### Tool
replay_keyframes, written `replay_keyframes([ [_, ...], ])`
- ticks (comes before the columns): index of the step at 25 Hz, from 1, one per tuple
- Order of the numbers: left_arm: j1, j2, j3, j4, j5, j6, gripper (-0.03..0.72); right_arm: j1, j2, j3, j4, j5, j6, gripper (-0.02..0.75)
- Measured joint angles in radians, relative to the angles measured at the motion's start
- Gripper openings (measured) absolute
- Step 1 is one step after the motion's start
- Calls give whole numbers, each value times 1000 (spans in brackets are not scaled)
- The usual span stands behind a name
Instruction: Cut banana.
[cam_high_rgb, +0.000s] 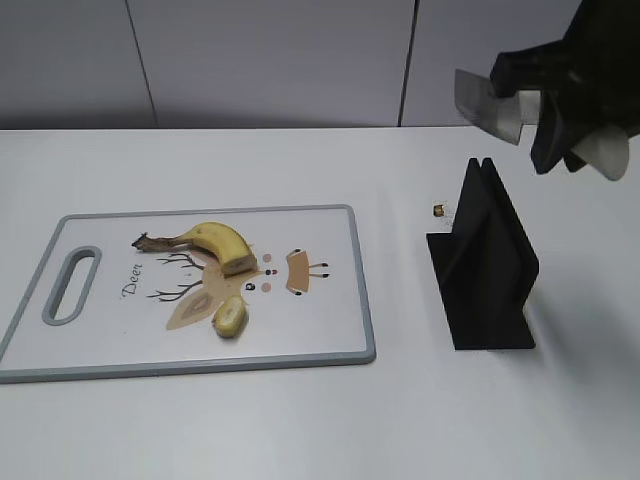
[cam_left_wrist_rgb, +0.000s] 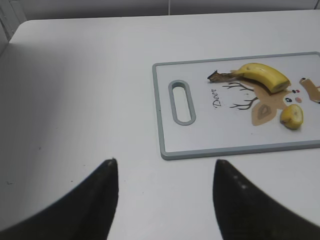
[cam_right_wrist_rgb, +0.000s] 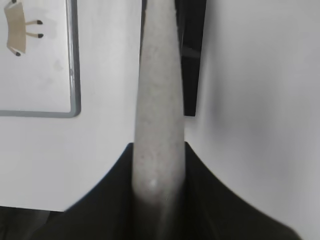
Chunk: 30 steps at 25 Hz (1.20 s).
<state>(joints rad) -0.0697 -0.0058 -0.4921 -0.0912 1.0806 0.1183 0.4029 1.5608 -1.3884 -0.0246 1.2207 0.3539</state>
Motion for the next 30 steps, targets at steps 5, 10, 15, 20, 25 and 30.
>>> replay_keyframes([
  [5, 0, 0, 0, 0, 0, 0, 586, 0, -6, -50, -8, 1, -19, 165],
  [10, 0, 0, 0, -1, -1, 0, 586, 0, -6, -79, -20, 2, -64, 165],
  [15, 0, 85, -28, -23, -40, 11, 586, 0, -6, -87, -24, 4, -268, 165],
  [20, 0, 260, -102, -93, -136, 121, 586, 0, 14, -108, -24, 7, -498, 165],
  [25, 0, 487, -179, -172, -218, 298, 586, 0, 75, -183, 9, 7, -713, 165],
  [30, 0, 693, -288, -271, -265, 511, 586, 0, 122, -230, 109, -57, -969, 165],
])
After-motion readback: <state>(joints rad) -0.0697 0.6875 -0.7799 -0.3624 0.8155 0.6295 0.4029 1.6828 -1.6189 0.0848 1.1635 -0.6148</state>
